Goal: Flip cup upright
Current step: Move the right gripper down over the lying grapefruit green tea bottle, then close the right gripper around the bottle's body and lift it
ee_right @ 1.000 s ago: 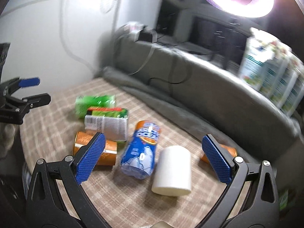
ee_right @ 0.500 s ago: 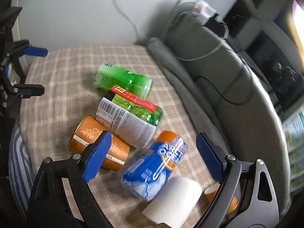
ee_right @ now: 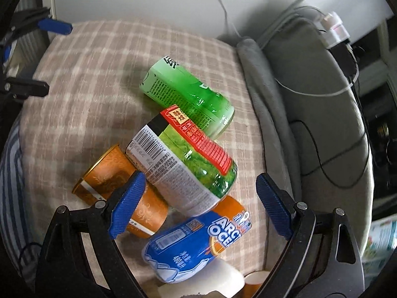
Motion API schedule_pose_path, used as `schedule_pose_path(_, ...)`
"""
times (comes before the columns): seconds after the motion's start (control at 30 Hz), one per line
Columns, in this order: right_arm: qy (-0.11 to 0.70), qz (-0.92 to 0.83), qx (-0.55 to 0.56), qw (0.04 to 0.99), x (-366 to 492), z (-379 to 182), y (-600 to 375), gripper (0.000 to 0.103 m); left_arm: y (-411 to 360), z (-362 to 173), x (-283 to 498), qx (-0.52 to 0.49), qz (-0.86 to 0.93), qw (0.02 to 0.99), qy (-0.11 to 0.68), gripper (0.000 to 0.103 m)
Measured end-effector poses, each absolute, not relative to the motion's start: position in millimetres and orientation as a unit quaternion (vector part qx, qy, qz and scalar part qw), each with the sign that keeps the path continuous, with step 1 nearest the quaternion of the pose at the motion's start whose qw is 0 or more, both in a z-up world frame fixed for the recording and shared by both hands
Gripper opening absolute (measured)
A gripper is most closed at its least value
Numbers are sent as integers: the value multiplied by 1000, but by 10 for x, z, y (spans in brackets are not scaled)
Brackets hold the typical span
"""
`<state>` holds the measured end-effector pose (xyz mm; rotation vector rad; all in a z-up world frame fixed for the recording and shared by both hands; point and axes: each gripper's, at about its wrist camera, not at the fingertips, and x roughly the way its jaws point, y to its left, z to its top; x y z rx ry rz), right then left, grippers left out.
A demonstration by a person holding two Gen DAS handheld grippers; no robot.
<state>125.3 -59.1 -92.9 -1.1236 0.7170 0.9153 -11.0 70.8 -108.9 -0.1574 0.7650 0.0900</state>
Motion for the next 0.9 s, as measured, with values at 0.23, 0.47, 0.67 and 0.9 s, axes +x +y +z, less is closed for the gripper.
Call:
schedule_pose_path(0.23, 320, 424, -545, 649, 1326, -1057, -389, 93, 761, -1095, -101, -86, 49, 922, 375, 102)
schedule_pose_path(0.47, 324, 436, -585, 602, 1400, -1203, -194, 93, 831, -1108, -100, -96, 61, 919, 376, 102)
schedule_pose_path(0.67, 324, 442, -599, 584, 1489, -1383, -43, 94, 896, -1133, -89, -105, 70, 917, 379, 102)
schedule_pose_path(0.9, 338, 452, -576, 591, 1670, -1354, -50, 94, 947, -1162, -61, -111, 78, 913, 386, 102)
